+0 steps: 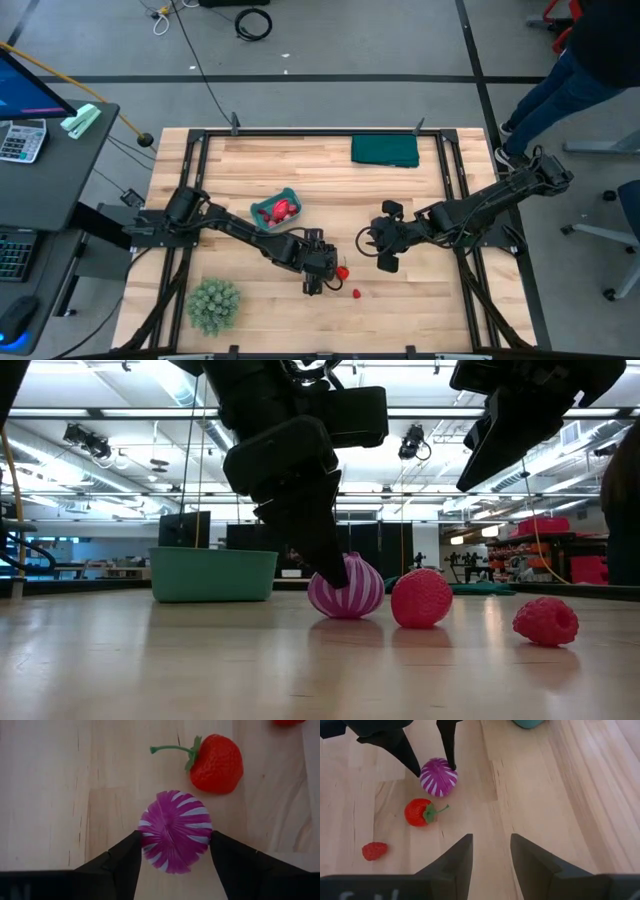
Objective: Pick and placing Produce into tupperware
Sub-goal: Put the violet onion into the blue bin
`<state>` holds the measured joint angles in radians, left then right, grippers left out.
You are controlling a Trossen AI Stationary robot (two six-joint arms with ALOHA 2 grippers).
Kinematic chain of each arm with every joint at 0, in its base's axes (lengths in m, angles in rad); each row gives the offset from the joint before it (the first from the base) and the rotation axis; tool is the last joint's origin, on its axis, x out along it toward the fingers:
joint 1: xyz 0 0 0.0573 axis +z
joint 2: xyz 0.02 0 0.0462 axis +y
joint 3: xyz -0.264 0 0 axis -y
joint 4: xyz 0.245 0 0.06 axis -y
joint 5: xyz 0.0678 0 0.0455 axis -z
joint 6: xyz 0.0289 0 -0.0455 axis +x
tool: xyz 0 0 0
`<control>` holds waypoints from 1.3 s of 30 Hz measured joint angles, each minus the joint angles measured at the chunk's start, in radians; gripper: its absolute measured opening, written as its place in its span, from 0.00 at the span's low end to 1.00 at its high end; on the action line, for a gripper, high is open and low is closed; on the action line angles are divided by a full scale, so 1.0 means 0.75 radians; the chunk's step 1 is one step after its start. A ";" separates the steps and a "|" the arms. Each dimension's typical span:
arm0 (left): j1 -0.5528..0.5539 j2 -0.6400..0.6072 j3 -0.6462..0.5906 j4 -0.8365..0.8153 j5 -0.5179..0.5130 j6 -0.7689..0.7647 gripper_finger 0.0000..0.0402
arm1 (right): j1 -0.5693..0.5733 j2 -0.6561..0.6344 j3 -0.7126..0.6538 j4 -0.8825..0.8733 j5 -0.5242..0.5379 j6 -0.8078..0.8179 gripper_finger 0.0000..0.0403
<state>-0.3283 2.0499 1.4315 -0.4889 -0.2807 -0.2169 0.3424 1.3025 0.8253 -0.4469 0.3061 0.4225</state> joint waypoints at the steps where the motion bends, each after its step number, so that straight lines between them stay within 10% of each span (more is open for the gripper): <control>1: 0.000 0.000 0.001 0.000 0.000 0.000 0.57 | 0.000 0.000 0.000 0.000 0.000 0.000 0.35; 21: 0.027 -0.298 0.000 -0.430 -0.223 -0.188 0.48 | 0.000 0.001 0.000 0.001 0.000 0.005 0.35; 39: 0.024 -0.061 -0.002 -0.120 0.080 -0.192 0.64 | 0.000 0.001 0.000 0.009 -0.001 0.007 0.35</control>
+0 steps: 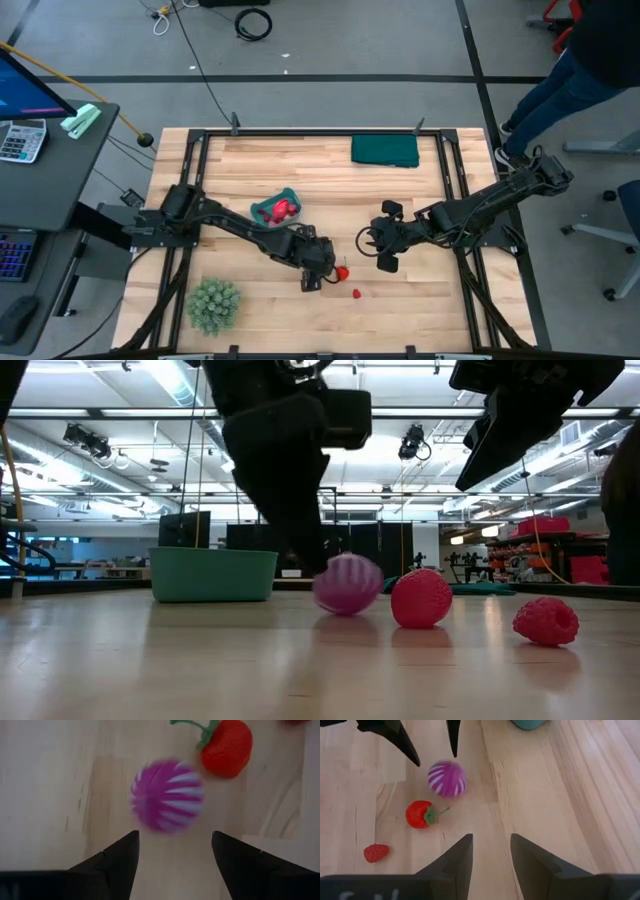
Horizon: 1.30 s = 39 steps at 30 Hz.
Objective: Pick and placing Produce into tupperware
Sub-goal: Put the violet onion into the blue bin
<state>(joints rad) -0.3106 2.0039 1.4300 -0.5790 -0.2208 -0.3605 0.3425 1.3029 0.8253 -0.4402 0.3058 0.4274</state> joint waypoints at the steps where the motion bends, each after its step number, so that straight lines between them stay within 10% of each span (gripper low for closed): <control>1: 0.000 0.009 0.000 0.015 0.000 0.000 0.64 | 0.000 0.000 0.000 0.000 0.000 0.000 0.35; 39: 0.006 0.058 0.003 0.302 -0.004 -0.270 0.67 | 0.008 0.000 0.000 -0.001 -0.169 -0.053 0.41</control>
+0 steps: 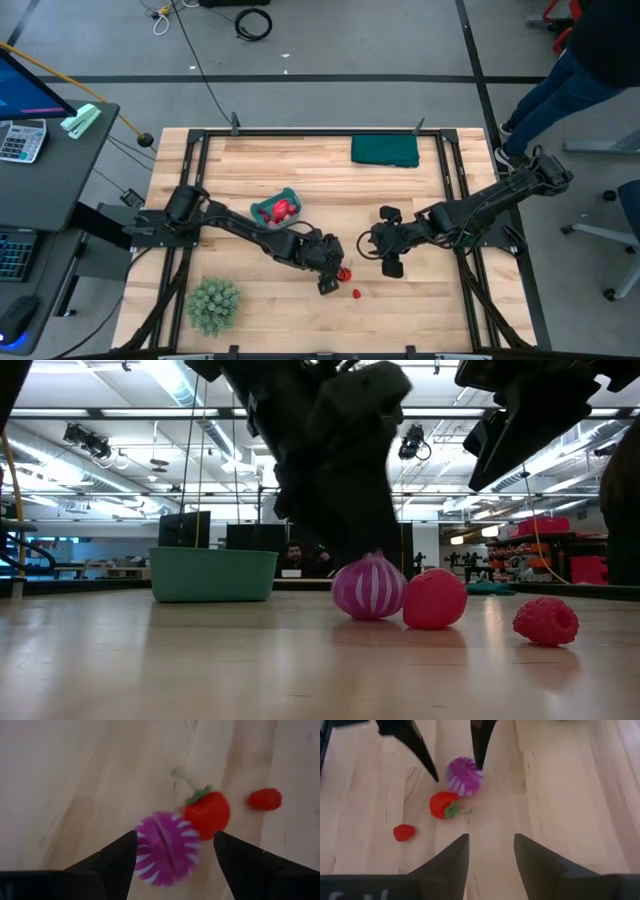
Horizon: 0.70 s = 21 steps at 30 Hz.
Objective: Pick and placing Produce into tupperware
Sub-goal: Put the violet onion into the blue bin
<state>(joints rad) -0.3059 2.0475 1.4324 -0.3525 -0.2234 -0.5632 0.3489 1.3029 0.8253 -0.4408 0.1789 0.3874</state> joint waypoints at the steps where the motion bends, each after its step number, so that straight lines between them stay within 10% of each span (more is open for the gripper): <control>1: 0.000 0.005 0.000 -0.008 0.003 -0.003 0.68 | 0.000 0.000 0.000 0.000 -0.001 0.001 0.41; 21: 0.003 0.100 -0.001 0.002 0.011 -0.032 0.64 | 0.000 -0.001 -0.001 -0.010 0.004 -0.041 0.42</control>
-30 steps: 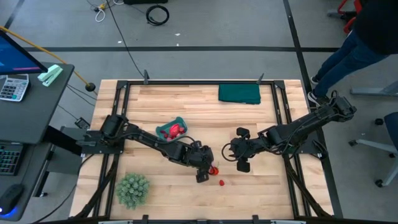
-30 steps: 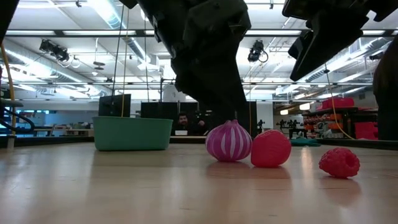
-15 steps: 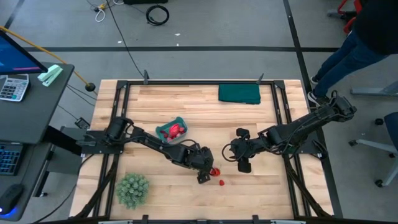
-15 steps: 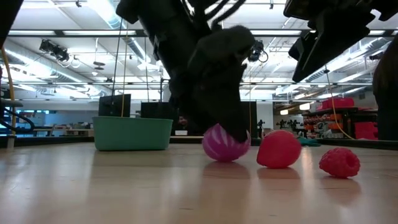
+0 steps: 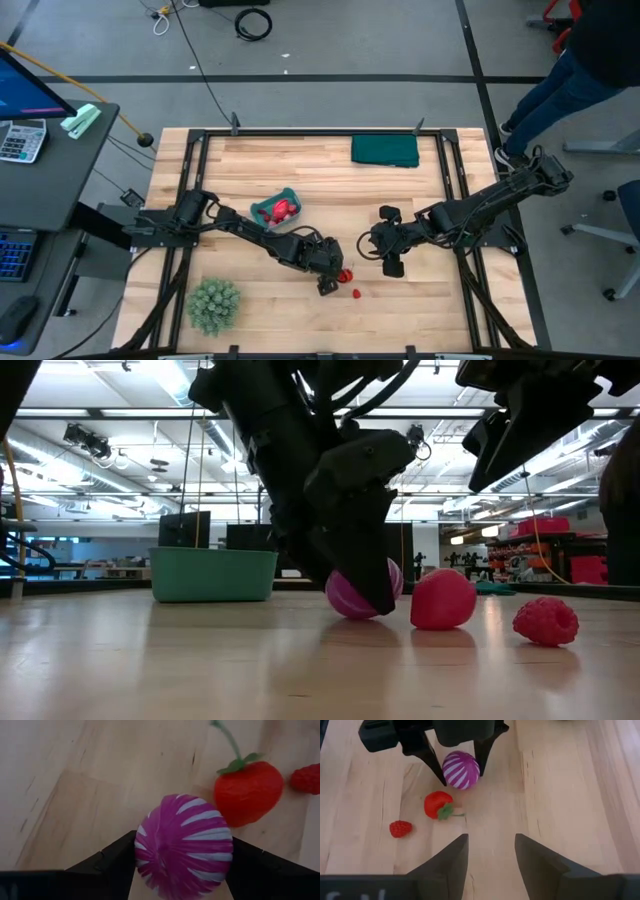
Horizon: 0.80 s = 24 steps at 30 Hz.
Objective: Pick and placing Produce into tupperware
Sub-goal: Put the violet onion into the blue bin
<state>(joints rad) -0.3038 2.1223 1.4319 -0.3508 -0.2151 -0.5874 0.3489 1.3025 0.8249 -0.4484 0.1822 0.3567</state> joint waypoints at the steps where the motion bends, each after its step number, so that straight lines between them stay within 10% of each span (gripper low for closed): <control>1: 0.000 0.000 0.000 0.001 0.000 0.008 0.63 | 0.000 0.000 0.000 0.001 0.000 0.000 0.42; 13: 0.031 -0.175 -0.002 -0.296 -0.006 0.041 0.65 | 0.000 0.000 0.000 0.001 -0.001 0.006 0.42; 24: 0.171 -0.470 -0.001 -0.994 -0.380 0.102 0.67 | 0.000 0.000 0.000 0.001 0.000 0.010 0.42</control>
<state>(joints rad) -0.1754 1.7696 1.4310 -1.0966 -0.5004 -0.5106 0.3491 1.3025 0.8249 -0.4480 0.1820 0.3641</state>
